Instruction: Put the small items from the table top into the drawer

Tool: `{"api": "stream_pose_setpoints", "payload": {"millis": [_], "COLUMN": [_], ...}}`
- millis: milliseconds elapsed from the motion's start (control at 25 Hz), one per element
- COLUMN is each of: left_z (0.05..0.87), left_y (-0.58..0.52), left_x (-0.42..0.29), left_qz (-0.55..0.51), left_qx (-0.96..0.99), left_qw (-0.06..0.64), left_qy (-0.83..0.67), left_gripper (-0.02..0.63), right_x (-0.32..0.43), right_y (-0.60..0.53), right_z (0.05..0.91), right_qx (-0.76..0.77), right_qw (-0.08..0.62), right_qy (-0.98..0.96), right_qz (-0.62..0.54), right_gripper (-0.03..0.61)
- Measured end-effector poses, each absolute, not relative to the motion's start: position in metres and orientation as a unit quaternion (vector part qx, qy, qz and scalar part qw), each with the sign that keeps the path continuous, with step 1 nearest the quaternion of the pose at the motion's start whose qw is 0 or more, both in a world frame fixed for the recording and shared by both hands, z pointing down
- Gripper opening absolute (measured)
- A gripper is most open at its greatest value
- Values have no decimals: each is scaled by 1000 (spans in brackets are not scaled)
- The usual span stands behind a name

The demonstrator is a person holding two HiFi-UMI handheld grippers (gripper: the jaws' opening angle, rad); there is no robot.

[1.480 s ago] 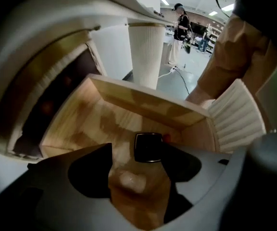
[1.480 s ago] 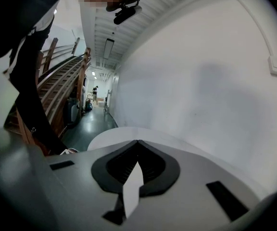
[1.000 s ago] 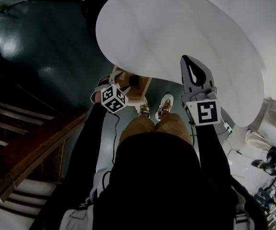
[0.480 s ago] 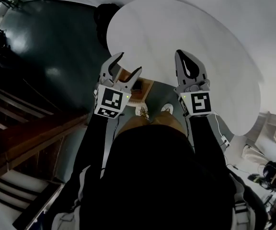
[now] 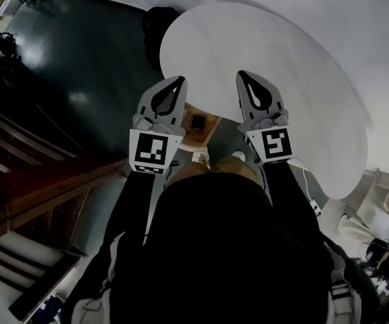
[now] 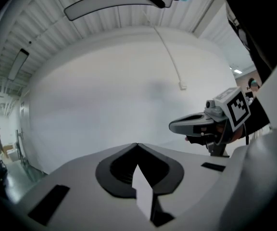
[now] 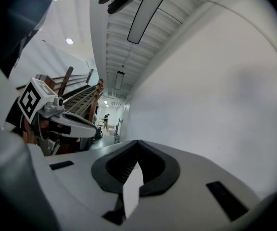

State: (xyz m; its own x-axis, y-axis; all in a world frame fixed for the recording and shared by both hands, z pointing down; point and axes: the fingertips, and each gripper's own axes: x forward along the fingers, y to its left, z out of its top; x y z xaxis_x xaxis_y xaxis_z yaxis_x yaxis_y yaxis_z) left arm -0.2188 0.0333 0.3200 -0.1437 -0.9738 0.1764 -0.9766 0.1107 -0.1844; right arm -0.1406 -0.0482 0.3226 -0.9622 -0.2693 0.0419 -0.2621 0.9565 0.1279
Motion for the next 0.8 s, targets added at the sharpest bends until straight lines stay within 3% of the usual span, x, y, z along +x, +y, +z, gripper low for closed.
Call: {"api": "stream_pose_setpoints", "payload": {"millis": [800], "left_z": [311], "left_y": [45], "left_x": [-229], "left_qz": [129], "left_qx": [637], "left_qw": [-20], "left_qy": [-759], "left_gripper": [15], "right_x": [-137], "right_y": [-39], "right_z": [335], "right_qx": [134], "right_qw": [47], "right_qy": [-988], "right_qz": [-64], "right_gripper": [25]}}
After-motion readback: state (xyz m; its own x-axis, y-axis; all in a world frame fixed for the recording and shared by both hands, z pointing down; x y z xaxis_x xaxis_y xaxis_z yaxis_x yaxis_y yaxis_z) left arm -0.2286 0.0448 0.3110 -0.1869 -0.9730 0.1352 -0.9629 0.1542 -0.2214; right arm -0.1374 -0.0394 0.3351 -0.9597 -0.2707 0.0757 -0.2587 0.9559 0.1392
